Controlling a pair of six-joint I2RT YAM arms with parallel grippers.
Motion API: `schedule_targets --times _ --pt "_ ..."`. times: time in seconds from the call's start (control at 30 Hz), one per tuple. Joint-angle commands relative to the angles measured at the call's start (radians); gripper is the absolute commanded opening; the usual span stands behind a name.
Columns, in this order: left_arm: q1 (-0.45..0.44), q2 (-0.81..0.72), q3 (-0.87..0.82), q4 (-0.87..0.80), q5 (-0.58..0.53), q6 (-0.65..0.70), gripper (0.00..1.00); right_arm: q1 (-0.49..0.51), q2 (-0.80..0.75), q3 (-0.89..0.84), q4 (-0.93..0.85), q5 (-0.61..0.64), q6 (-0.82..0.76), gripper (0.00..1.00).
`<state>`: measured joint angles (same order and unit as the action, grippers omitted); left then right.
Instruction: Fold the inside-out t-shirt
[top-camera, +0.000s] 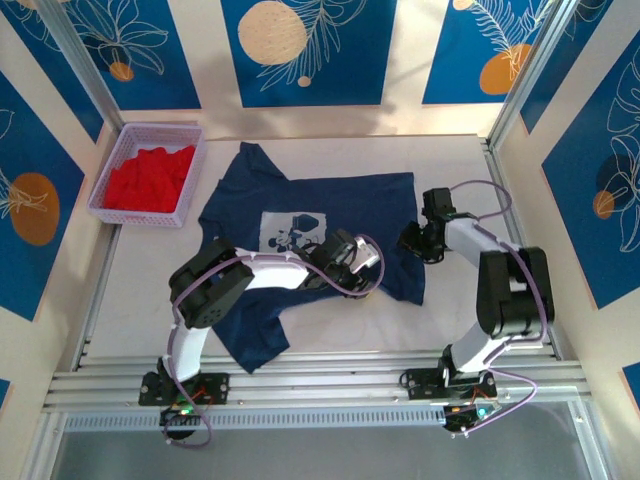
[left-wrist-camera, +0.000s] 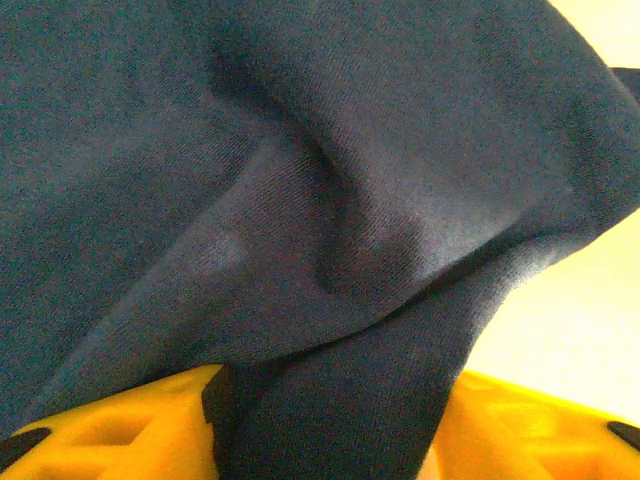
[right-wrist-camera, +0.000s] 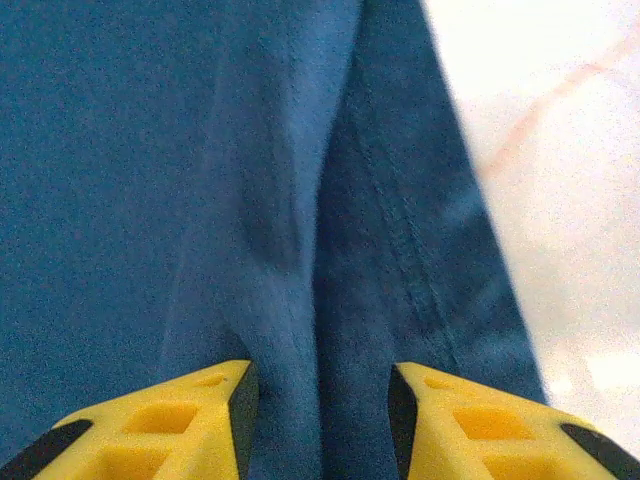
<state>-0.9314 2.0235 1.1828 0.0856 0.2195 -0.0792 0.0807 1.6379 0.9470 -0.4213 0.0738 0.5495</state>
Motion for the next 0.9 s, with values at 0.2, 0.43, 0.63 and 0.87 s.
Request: schedule_targets --times 0.2,0.43,0.63,0.87 --pt "0.009 0.047 -0.010 -0.105 0.027 -0.013 0.54 -0.015 0.162 0.164 0.009 -0.060 -0.061 0.16" --pt "0.009 0.048 -0.008 -0.105 0.030 -0.013 0.54 -0.047 0.038 0.159 -0.124 0.119 -0.117 0.06" --pt "0.009 0.050 -0.009 -0.105 0.034 -0.011 0.54 -0.054 -0.017 0.178 -0.202 0.235 -0.145 0.06" --pt "0.009 0.056 -0.007 -0.105 0.041 -0.013 0.54 -0.022 0.099 0.286 -0.238 0.294 -0.178 0.23"
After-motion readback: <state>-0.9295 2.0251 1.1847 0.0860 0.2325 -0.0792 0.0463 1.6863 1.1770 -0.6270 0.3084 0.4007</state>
